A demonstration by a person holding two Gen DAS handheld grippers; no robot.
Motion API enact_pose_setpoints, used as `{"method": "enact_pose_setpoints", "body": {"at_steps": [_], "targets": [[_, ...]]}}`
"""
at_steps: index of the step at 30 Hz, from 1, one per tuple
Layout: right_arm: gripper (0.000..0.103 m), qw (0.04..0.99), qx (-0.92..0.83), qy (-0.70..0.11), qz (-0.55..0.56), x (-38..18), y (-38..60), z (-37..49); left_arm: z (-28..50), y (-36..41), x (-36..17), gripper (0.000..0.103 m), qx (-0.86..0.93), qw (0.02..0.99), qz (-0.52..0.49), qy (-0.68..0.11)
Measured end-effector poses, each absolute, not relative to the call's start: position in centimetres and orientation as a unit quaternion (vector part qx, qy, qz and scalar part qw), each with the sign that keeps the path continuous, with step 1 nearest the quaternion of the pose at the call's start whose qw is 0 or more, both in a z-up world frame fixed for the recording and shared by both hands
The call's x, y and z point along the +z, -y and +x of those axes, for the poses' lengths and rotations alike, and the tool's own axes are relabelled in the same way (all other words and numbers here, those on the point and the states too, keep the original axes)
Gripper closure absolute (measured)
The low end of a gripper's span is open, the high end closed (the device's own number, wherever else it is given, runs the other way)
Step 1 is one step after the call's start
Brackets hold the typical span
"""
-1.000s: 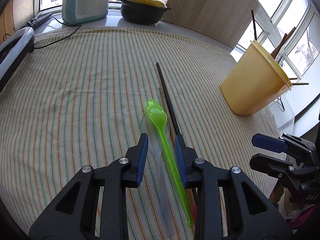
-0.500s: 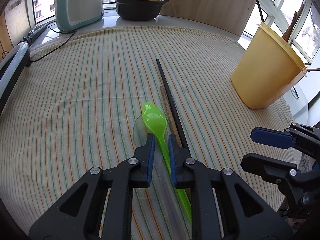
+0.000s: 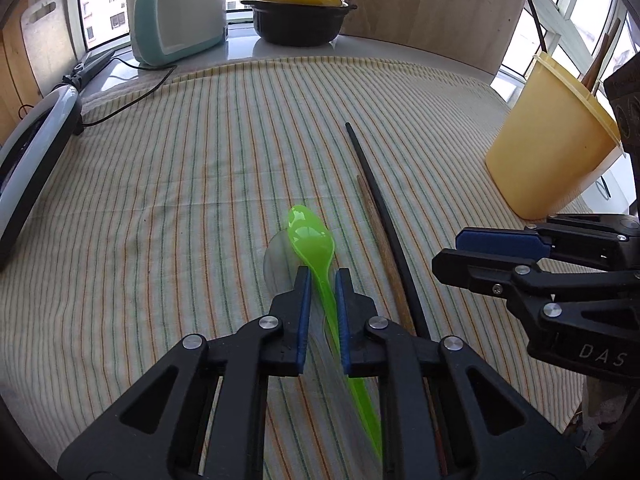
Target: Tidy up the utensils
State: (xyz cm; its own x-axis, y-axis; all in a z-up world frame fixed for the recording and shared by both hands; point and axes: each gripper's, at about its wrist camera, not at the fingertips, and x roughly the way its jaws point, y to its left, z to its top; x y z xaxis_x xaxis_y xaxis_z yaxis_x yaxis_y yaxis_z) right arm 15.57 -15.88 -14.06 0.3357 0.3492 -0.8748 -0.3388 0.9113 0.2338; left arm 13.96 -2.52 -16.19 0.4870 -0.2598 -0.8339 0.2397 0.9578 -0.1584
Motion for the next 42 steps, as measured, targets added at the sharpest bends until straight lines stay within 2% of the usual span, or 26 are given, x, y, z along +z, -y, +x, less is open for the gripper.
{"method": "enact_pose_setpoints", "body": {"at_steps": [10, 21, 26, 33, 36, 42], "targets": [[0.092, 0.795, 0.193, -0.574, 0.036, -15.9, 15.2, 19.6, 13.8, 1.0, -16.1, 0.094, -0.139, 0.862, -0.020, -0.487], [0.093, 0.784, 0.183, -0.592, 0.049, -16.0, 14.9, 21.5, 13.8, 0.6, -16.2, 0.095, -0.139, 0.862, -0.024, -0.487], [0.093, 0.778, 0.176, -0.596, 0.090, -16.5, 15.5, 22.7, 13.8, 0.6, -16.1, 0.096, -0.139, 0.862, -0.025, -0.487], [0.093, 0.789, 0.157, -0.591, 0.058, -16.5, 13.8, 23.8, 13.8, 0.7, -16.1, 0.096, -0.140, 0.861, -0.027, -0.488], [0.098, 0.791, 0.153, -0.592, 0.037, -16.5, 13.6, 24.1, 13.8, 0.5, -16.1, 0.096, -0.141, 0.860, -0.031, -0.489], [0.099, 0.797, 0.152, -0.585, 0.005, -16.1, 13.8, 23.3, 13.9, -0.3, -15.9, 0.097, -0.144, 0.858, -0.053, -0.490]]}}
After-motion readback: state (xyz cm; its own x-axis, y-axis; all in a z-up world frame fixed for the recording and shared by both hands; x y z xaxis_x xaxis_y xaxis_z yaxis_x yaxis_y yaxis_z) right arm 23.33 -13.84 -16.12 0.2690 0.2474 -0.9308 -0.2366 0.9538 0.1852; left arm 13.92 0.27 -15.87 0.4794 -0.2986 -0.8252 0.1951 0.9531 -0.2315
